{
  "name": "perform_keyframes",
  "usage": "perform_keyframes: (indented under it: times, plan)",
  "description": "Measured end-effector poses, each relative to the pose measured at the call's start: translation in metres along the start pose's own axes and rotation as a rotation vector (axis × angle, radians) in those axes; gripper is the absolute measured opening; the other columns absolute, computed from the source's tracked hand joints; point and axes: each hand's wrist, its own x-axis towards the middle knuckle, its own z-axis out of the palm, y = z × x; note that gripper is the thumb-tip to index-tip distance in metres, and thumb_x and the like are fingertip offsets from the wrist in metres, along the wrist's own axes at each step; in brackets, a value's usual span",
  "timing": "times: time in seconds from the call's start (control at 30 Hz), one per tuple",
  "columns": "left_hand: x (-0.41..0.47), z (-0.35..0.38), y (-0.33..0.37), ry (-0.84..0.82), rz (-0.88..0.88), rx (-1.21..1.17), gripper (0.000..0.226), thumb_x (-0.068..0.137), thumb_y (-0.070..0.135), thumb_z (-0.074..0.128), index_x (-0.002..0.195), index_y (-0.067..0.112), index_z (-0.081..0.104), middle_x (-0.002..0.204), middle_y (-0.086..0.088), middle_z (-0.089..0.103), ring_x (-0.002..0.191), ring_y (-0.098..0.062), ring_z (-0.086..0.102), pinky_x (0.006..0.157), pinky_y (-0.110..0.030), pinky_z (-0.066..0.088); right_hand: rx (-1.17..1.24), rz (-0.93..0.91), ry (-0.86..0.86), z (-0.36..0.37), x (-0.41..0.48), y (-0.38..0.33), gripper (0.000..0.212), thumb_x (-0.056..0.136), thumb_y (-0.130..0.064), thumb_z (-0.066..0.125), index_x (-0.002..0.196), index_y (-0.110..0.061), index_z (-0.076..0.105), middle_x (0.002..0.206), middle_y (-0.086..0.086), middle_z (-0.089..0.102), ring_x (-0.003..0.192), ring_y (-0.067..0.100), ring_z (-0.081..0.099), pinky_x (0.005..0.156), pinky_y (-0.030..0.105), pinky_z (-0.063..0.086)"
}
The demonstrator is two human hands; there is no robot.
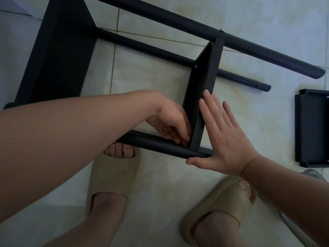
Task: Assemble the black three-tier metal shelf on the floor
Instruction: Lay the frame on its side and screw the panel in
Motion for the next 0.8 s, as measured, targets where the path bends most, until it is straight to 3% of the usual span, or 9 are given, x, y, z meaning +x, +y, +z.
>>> perform_keyframes:
  times: [0.63,0.8]
  plan:
    - [0.004,0.003,0.016,-0.023,-0.138,0.101,0.007,0.093,0.013,0.065,0.091,0.015,0.072,0.078,0.001,0.073,0.066,-0.009,0.061,0.069,-0.023,0.05,0.011,0.009,-0.016,-0.002,0.0,-0.001,0.126,0.079,-0.086,0.049,0.159,0.003,0.011,0.169,0.019,0.002,0.157,0.035,0.002,0.123,0.061,0.016]
    - [0.003,0.004,0.018,-0.025,-0.153,0.129,0.006,0.092,0.014,0.067,0.093,0.017,0.071,0.081,0.003,0.073,0.071,-0.009,0.061,0.077,-0.028,0.049,0.01,0.008,-0.017,-0.001,0.0,0.0,0.126,0.079,-0.087,0.048,0.159,0.003,0.011,0.169,0.019,0.002,0.157,0.034,0.001,0.123,0.061,0.016]
